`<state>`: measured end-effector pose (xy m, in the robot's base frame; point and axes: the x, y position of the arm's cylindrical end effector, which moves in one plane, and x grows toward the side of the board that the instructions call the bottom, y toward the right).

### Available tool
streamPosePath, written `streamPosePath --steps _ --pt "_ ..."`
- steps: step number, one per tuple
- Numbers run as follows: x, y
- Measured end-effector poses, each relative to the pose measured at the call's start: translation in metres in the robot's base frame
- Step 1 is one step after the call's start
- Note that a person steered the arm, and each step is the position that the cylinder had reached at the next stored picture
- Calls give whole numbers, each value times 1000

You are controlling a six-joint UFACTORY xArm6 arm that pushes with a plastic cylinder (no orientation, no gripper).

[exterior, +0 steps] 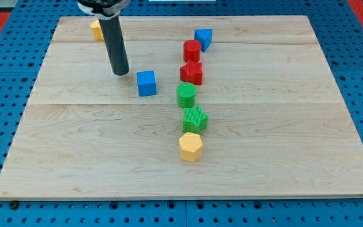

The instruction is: Move the blue cube into the green circle

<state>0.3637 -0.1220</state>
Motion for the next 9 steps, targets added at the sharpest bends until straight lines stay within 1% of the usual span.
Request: streamPosePath --steps 1,3,4,5,6,7,8,9 --pt "12 -10" --pt "-2 46" --pt "4 47" --pt "33 22" --pt "45 20" --pt "67 47" --pt "67 95" --pt "64 21"
